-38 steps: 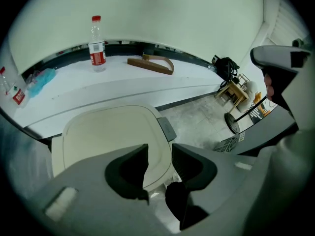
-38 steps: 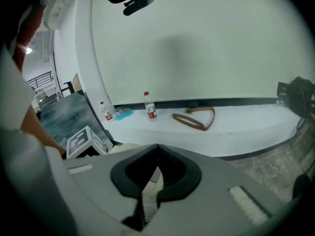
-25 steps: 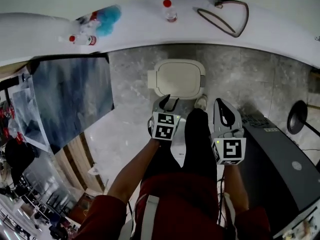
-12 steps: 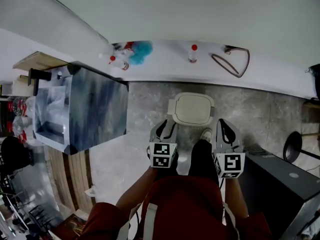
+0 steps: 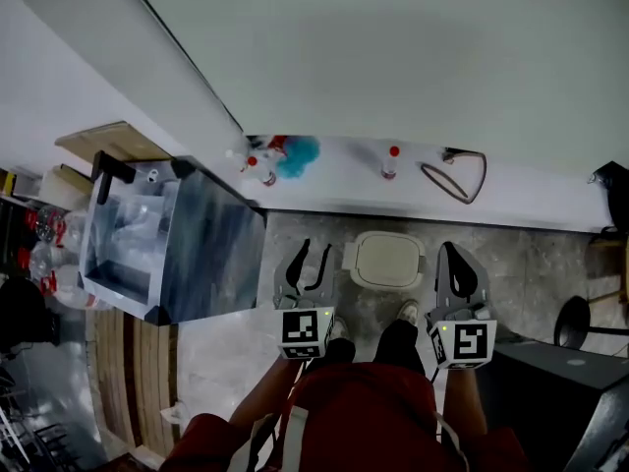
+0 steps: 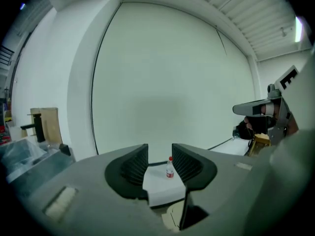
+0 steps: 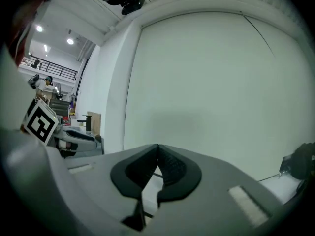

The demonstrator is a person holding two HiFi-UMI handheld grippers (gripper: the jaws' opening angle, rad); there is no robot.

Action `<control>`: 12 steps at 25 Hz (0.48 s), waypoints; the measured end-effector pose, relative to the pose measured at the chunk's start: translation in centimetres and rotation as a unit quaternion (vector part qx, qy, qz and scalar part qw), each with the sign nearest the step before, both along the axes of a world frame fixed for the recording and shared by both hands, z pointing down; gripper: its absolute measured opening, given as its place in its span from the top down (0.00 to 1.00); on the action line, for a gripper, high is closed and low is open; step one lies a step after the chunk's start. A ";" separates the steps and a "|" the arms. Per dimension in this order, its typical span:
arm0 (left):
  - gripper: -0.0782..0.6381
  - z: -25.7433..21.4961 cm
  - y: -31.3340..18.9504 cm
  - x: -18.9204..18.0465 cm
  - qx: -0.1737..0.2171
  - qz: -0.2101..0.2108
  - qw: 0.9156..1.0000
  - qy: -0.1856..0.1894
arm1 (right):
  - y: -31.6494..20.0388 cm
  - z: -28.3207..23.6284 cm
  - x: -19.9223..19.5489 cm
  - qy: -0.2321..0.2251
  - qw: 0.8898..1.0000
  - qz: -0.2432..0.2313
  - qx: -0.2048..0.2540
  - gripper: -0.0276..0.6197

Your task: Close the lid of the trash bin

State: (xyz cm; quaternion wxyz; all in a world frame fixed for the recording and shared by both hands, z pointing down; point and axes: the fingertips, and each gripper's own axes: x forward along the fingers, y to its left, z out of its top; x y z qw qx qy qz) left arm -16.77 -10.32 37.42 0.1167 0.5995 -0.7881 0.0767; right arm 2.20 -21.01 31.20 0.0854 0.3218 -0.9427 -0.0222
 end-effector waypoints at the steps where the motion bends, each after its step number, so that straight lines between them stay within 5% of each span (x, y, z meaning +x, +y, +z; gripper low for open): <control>1: 0.67 -1.7 -0.1 -0.4 0.016 -0.001 1.000 -0.009 | 0.1 -1.4 -0.4 -0.007 1.000 -0.001 0.013 0.96; 12: 0.67 -16.1 0.7 -2.0 0.155 0.006 0.982 -0.107 | 0.8 -12.5 -2.3 -0.078 0.992 0.010 0.100 0.96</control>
